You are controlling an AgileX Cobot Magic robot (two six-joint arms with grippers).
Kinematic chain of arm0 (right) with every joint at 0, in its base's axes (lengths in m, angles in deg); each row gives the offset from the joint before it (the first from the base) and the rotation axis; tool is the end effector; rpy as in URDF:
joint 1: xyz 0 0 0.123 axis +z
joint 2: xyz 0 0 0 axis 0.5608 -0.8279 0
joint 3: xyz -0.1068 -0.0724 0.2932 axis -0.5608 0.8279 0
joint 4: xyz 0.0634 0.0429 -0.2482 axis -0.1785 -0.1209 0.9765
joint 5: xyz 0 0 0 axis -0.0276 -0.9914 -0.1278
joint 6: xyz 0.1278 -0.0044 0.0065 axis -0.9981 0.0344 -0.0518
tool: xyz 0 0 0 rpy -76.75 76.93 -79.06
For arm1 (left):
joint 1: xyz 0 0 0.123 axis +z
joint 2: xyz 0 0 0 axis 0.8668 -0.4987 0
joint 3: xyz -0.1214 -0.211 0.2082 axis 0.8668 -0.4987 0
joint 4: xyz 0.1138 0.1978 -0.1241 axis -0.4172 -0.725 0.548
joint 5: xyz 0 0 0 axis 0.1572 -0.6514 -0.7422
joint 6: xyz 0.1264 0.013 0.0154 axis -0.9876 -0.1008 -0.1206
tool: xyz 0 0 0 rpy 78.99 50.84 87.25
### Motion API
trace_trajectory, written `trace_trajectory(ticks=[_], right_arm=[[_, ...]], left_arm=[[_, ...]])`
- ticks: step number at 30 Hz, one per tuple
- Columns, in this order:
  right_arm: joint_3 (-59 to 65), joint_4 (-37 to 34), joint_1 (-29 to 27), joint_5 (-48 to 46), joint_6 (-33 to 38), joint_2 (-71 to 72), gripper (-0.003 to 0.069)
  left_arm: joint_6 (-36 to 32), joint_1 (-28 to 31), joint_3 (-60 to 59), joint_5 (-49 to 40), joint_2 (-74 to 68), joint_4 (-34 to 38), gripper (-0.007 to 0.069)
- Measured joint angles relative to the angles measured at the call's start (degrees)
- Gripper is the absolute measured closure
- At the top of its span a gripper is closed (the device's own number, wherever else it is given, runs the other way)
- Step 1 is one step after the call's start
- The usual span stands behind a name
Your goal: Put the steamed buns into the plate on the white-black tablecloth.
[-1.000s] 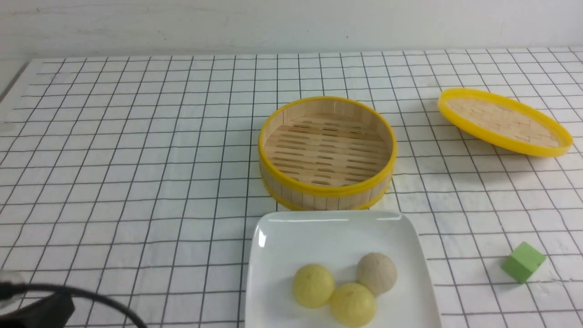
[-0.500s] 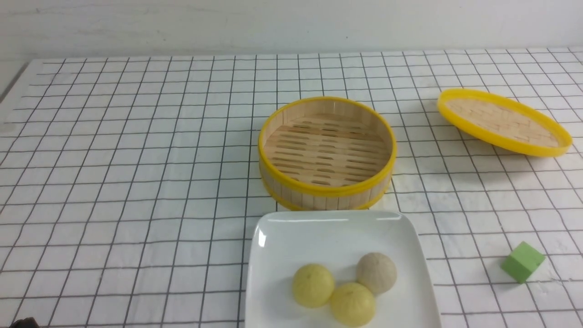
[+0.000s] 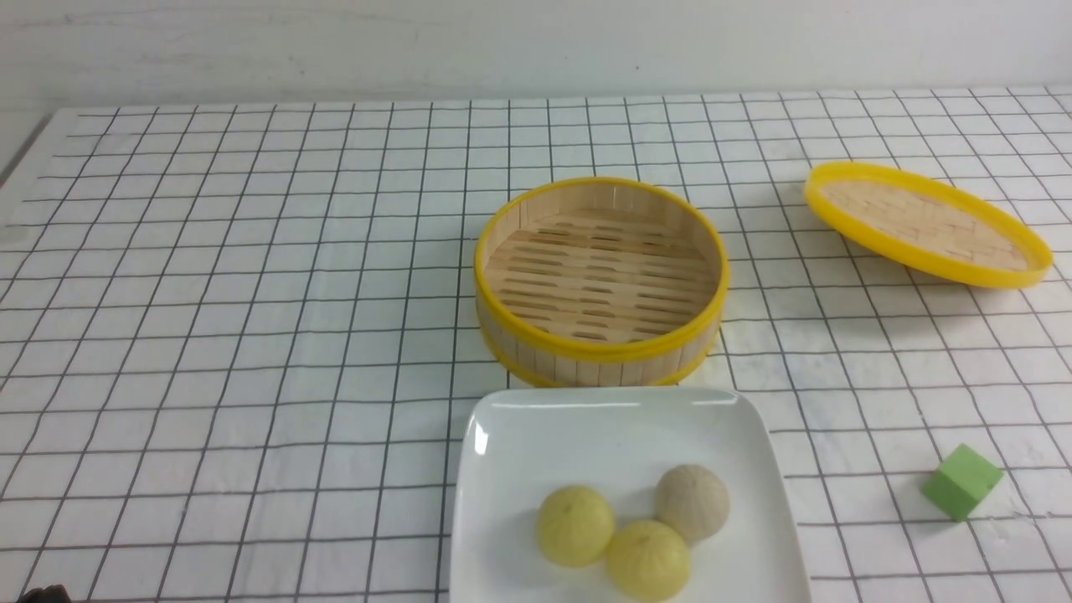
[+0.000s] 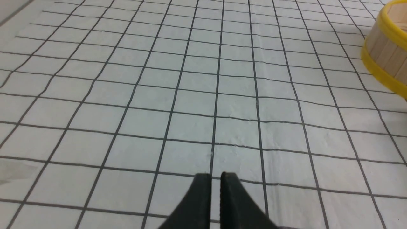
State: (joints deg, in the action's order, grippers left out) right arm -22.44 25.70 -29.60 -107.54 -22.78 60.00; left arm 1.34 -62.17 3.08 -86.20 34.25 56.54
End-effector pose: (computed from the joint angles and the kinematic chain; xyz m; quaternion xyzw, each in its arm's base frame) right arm 0.0571 0.0143 0.1586 0.0338 0.8149 0.1161 0.5668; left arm 0.0609 0.0026 0.1608 -0.0350 0.8018 -0.0244 0.5960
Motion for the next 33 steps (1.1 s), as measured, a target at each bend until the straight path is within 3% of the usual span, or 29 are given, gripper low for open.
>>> trace_trajectory(ticks=[16, 33], right_arm=[[0.00, 0.00, 0.00, 0.00, 0.00, 0.00, 0.0526], [0.00, 0.00, 0.00, 0.00, 0.00, 0.00, 0.0506]], left_arm=[[-0.05, 0.00, 0.00, -0.30, 0.00, -5.28, 0.0539], [-0.05, 0.00, 0.00, -0.32, 0.00, -5.48, 0.0527]])
